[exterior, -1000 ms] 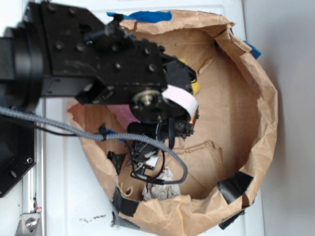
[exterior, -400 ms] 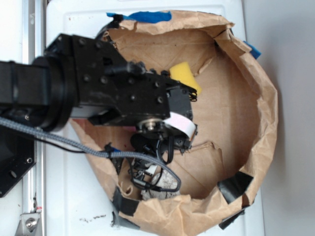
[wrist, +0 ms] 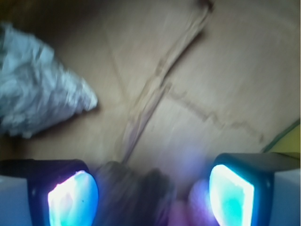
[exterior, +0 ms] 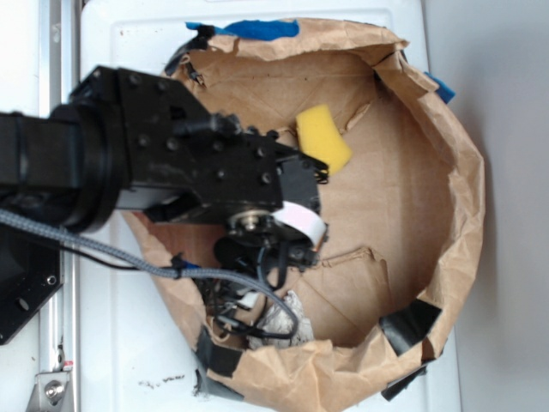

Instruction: Grab the rock.

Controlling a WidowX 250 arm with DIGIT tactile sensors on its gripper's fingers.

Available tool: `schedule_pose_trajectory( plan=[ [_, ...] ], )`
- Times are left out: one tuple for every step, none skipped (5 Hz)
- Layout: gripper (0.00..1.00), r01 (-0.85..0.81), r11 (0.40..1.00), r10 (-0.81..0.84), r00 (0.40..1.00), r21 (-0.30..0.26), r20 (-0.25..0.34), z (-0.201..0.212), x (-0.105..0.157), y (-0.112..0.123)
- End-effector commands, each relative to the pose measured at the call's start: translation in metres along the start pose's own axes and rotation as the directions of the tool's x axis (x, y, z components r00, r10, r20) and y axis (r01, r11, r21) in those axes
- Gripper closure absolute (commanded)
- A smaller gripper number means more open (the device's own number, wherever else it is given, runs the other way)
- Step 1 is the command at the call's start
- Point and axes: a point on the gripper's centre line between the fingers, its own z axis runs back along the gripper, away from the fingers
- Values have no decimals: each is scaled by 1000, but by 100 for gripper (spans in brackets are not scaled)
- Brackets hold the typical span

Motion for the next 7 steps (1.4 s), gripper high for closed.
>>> schedule_pose_trajectory(
  plan=[
    [0, 37, 999, -34, 996, -27, 81, 32, 13, 1],
    [0, 41, 999, -39, 997, -21, 73, 28, 13, 1],
    [0, 46, 999, -45, 997, -17, 64, 24, 13, 0],
    [0, 54, 999, -53, 997, -8, 53, 18, 11, -2],
    [0, 54, 999, -54, 998, 8, 35, 10, 7, 1],
    [0, 66, 998, -66, 998, 14, 10, 4, -1, -1],
    [0, 74, 997, -74, 997, -5, -27, 4, -14, -6]
  ],
)
